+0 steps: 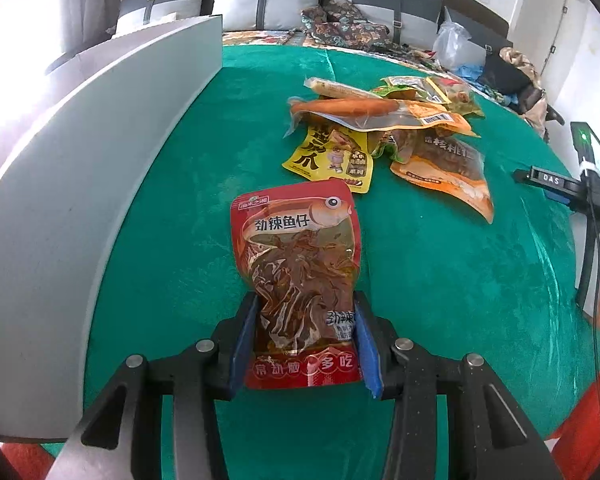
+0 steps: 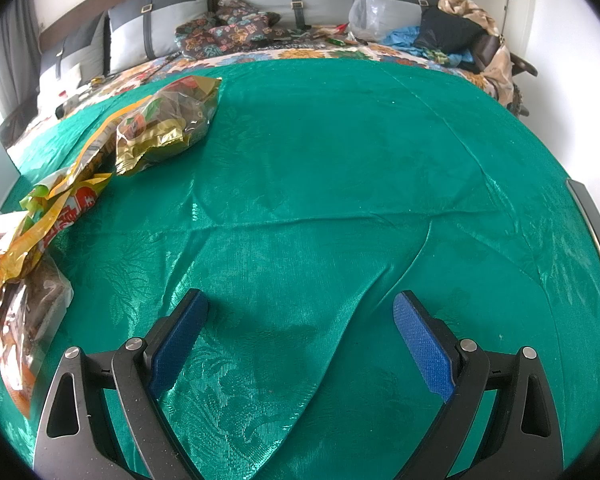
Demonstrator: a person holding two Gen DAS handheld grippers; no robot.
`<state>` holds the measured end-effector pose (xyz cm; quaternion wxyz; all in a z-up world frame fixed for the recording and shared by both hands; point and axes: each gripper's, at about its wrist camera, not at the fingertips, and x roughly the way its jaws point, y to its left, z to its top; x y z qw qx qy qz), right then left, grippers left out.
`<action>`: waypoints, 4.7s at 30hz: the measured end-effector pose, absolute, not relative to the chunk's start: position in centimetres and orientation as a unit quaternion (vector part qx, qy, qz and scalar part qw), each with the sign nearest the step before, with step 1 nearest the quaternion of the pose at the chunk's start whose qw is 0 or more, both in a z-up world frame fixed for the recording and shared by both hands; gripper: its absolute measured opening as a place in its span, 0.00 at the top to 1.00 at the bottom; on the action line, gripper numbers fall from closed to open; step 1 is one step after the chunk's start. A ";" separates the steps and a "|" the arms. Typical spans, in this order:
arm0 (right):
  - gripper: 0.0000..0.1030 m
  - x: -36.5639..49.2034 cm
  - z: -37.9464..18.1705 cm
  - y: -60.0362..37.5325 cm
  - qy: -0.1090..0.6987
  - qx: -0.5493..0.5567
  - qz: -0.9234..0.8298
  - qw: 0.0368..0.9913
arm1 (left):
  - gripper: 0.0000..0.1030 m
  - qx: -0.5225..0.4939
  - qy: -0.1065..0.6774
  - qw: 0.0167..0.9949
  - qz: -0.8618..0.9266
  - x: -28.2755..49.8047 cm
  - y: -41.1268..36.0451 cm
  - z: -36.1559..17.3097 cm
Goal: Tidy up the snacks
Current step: 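Lift the red pouch with the left gripper while the right gripper grasps a clear snack pack, then carry the red pouch into the white box and open the left gripper, then move the left gripper back over the remaining snack pile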
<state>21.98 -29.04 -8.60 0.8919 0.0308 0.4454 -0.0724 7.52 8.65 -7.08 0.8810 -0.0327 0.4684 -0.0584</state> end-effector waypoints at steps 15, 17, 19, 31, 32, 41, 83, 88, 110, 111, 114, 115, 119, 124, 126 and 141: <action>0.10 23.2 -6.9 -27.8 0.473 0.027 0.028 0.880 | 0.56 -0.063 0.461 0.882 -0.076 7.2 9.7 -7.1; 0.11 22.7 -5.5 -25.1 0.456 0.010 0.137 0.879 | 0.56 -0.068 0.460 0.882 -0.079 7.5 9.8 -7.1; 0.11 22.8 -5.3 -21.8 0.475 -0.021 0.198 0.857 | 0.56 -0.073 0.458 0.882 -0.080 7.7 9.9 -7.1; 0.42 17.3 -6.5 -12.4 0.531 -0.225 0.362 0.732 | 0.56 -0.091 0.461 0.878 -0.090 7.8 10.5 -7.2; 0.50 16.3 -6.2 -13.1 0.533 -0.244 0.358 0.727 | 0.56 -0.096 0.461 0.877 -0.091 7.9 10.7 -7.2; 0.29 13.4 -4.2 -19.6 0.554 0.035 0.234 0.798 | 0.56 -0.109 0.460 0.876 -0.094 7.9 10.8 -7.2; 0.72 17.8 9.9 1.8 0.460 0.225 0.402 0.759 | 0.29 -0.195 0.384 0.899 0.083 5.3 31.7 6.6; 0.23 19.1 9.3 11.6 0.492 0.144 0.386 0.767 | 0.01 -0.152 0.461 0.852 0.196 5.3 36.0 2.4; 0.23 15.5 -7.5 -29.6 0.428 -0.015 -0.069 0.901 | 0.02 0.055 0.396 0.907 0.134 11.0 21.1 3.2; 0.23 15.5 -7.5 -30.1 0.429 -0.015 -0.070 0.900 | 0.02 0.045 0.400 0.906 0.129 10.6 21.0 3.1; 0.23 15.4 -7.8 -31.4 0.431 -0.013 -0.068 0.900 | 0.02 0.050 0.403 0.905 0.123 10.3 20.2 2.8; 0.23 14.6 -7.3 -31.7 0.430 -0.007 -0.065 0.900 | 0.02 0.057 0.403 0.906 0.120 10.2 19.8 2.8; 0.18 14.9 -7.3 -32.4 0.437 0.029 -0.054 0.897 | 0.02 0.078 0.363 0.916 0.152 9.1 18.5 4.4; 0.15 14.9 -7.3 -32.3 0.440 0.025 -0.060 0.896 | 0.01 0.092 0.240 0.951 0.172 5.4 14.6 9.4; 0.15 14.8 -7.3 -32.2 0.440 0.024 -0.061 0.896 | 0.01 0.084 0.228 0.959 0.146 4.6 12.9 10.3; 0.14 14.8 -7.3 -32.3 0.440 0.024 -0.060 0.896 | 0.01 0.017 0.449 0.892 -0.052 9.3 2.0 -2.8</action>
